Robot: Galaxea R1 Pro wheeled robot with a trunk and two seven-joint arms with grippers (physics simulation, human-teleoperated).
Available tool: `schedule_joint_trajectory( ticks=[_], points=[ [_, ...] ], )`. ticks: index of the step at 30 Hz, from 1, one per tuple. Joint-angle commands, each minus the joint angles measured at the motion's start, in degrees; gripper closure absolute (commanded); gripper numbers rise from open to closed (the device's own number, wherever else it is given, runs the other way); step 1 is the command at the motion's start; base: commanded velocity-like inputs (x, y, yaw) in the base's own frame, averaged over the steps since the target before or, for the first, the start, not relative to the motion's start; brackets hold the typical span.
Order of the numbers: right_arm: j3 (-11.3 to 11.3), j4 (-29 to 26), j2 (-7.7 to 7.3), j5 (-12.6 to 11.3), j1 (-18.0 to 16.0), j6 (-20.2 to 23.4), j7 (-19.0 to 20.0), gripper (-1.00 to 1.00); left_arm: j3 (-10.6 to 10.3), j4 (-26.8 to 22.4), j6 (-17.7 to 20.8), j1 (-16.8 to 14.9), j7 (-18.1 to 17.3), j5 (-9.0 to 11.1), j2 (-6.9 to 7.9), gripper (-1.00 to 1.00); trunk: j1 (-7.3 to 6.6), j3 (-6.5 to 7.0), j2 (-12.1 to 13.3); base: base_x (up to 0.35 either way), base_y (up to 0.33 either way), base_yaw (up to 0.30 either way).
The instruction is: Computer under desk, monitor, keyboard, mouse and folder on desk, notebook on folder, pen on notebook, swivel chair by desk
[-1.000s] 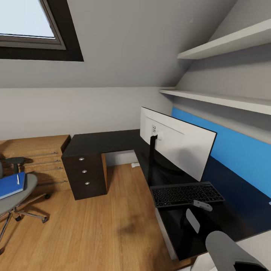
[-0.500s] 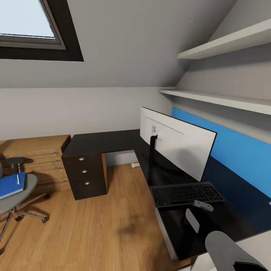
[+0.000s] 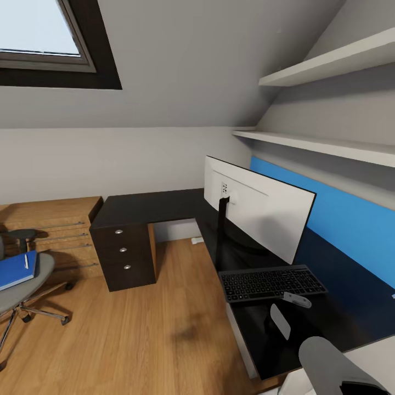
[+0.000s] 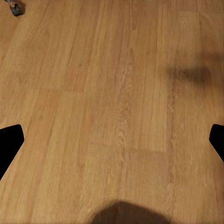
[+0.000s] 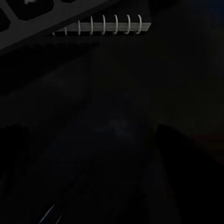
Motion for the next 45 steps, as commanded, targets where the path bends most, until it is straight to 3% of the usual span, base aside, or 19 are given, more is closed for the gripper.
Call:
schedule_joint_trajectory(
  ticks=[1, 28, 45],
  points=[
    [-0.01, 1.16, -0.01, -1.24, 0.02, 0.06, -0.24, 1.00, -0.20, -0.04, -0.32, -0.01, 0.24, 0.62, 0.06, -1.00, 0.01, -0.06, -0.02, 0.000, 0.000, 0.000],
    [0.01, 1.03, -0.01, -1.24, 0.02, 0.76, -0.39, 1.00, -0.09, 0.21, -0.32, -0.01, 0.21, 0.60, 0.13, -1.00, -0.65, 0.47, 1.18, 0.000, 0.000, 0.000],
    [0.01, 1.03, -0.01, -1.24, 0.02, 0.67, -0.31, 1.00, 0.27, 0.21, -0.20, -0.01, 0.31, 0.75, 0.33, -1.00, -4.38, 3.53, 8.00, -0.065, 0.000, 0.000]
  ],
)
